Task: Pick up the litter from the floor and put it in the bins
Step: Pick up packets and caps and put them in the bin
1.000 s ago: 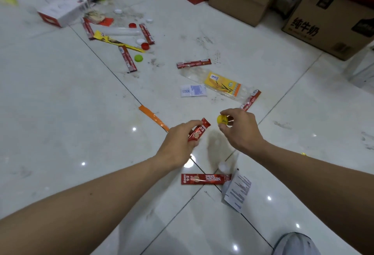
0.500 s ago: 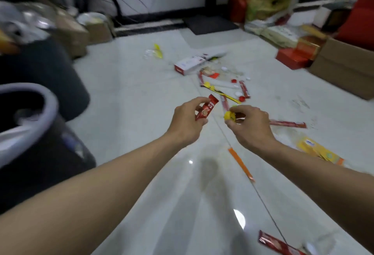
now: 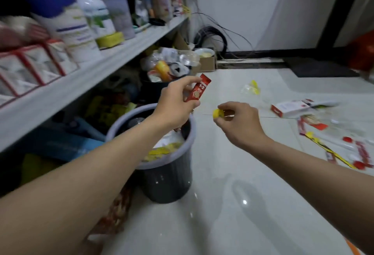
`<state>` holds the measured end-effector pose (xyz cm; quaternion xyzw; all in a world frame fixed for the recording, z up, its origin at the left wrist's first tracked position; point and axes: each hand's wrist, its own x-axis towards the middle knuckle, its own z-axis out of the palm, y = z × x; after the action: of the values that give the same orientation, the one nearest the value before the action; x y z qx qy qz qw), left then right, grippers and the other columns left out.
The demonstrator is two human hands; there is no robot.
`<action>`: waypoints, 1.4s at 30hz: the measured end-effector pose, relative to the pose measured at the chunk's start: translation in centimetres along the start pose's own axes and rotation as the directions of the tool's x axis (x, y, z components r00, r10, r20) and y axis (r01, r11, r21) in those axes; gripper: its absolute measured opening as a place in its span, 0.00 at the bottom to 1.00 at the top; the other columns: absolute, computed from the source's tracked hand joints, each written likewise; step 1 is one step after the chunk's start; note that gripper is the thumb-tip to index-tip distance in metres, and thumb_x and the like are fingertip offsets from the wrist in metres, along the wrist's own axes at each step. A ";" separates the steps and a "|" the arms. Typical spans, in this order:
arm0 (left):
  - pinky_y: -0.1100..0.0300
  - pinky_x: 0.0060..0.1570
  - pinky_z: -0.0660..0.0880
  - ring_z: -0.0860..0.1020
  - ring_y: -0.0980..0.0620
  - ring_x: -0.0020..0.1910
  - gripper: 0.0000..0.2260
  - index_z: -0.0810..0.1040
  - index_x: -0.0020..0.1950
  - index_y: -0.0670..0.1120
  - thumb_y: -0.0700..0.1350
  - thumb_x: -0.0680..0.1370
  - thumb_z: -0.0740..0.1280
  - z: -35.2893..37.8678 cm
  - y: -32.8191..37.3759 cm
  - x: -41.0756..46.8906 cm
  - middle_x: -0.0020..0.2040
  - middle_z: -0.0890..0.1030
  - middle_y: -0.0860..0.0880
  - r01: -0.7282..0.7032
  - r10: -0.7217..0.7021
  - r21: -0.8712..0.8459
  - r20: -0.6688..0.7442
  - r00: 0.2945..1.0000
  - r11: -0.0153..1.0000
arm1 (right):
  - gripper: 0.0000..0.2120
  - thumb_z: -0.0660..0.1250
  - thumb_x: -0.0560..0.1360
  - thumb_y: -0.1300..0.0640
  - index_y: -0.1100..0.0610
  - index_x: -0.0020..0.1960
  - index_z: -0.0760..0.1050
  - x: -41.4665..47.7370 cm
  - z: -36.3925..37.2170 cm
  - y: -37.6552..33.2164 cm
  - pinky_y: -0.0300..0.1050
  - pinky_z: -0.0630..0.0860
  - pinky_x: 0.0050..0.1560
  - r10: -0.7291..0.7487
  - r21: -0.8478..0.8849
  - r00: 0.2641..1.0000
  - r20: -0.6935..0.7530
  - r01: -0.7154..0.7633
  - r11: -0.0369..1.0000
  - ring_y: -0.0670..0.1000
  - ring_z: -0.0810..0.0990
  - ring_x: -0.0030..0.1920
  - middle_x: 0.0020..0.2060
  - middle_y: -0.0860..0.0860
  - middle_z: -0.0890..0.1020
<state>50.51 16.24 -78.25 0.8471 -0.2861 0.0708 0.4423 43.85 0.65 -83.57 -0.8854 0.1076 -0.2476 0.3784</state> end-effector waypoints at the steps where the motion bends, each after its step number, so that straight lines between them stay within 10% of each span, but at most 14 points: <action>1: 0.70 0.39 0.74 0.76 0.60 0.38 0.22 0.76 0.64 0.52 0.36 0.73 0.73 -1.4 -0.6 -0.4 0.44 0.77 0.57 0.007 -0.007 0.020 -0.023 1.000 1.000 | 0.13 0.71 0.73 0.56 0.57 0.56 0.81 0.1 1.2 -1.4 0.46 0.77 0.57 -0.033 0.005 0.999 0.034 0.033 0.999 0.51 0.82 0.48 0.49 0.52 0.84; 15: 0.69 0.44 0.76 0.78 0.61 0.45 0.23 0.75 0.65 0.56 0.36 0.73 0.72 -9.7 -6.4 -4.4 0.50 0.79 0.54 0.134 -0.130 0.014 -0.157 0.979 0.991 | 0.11 0.71 0.73 0.57 0.55 0.55 0.82 -0.3 13.1 -10.1 0.48 0.78 0.52 -0.223 0.111 0.889 0.399 0.195 0.975 0.48 0.81 0.47 0.46 0.49 0.85; 21: 0.75 0.39 0.73 0.77 0.63 0.42 0.24 0.75 0.65 0.57 0.36 0.74 0.72 -10.9 -8.1 -5.1 0.50 0.78 0.55 0.201 -0.191 0.034 -0.192 0.963 0.979 | 0.12 0.72 0.73 0.55 0.55 0.56 0.82 -0.3 13.9 -9.8 0.45 0.78 0.54 -0.216 0.107 0.878 0.427 0.188 0.976 0.47 0.82 0.47 0.47 0.50 0.85; 26: 0.60 0.45 0.80 0.78 0.56 0.43 0.24 0.75 0.64 0.59 0.37 0.74 0.72 -10.9 -9.4 -5.5 0.53 0.78 0.52 0.252 -0.239 0.045 -0.191 0.952 0.967 | 0.14 0.72 0.74 0.57 0.58 0.58 0.81 0.4 13.5 -8.8 0.36 0.75 0.51 -0.172 0.046 0.890 0.422 0.168 0.985 0.45 0.80 0.46 0.49 0.51 0.84; 42: 0.52 0.59 0.75 0.75 0.44 0.59 0.22 0.75 0.67 0.47 0.34 0.74 0.70 -8.8 -12.8 -4.8 0.63 0.75 0.42 0.572 -0.560 0.173 -0.114 0.820 0.802 | 0.13 0.72 0.74 0.55 0.58 0.57 0.81 2.0 10.5 -7.2 0.32 0.69 0.51 -0.051 -0.113 0.951 0.305 0.089 0.990 0.50 0.82 0.50 0.45 0.52 0.85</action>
<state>54.72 30.91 -83.78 0.9313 0.0010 -0.0119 0.3642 51.02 11.33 -83.91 -0.9380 0.0326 -0.1157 0.3251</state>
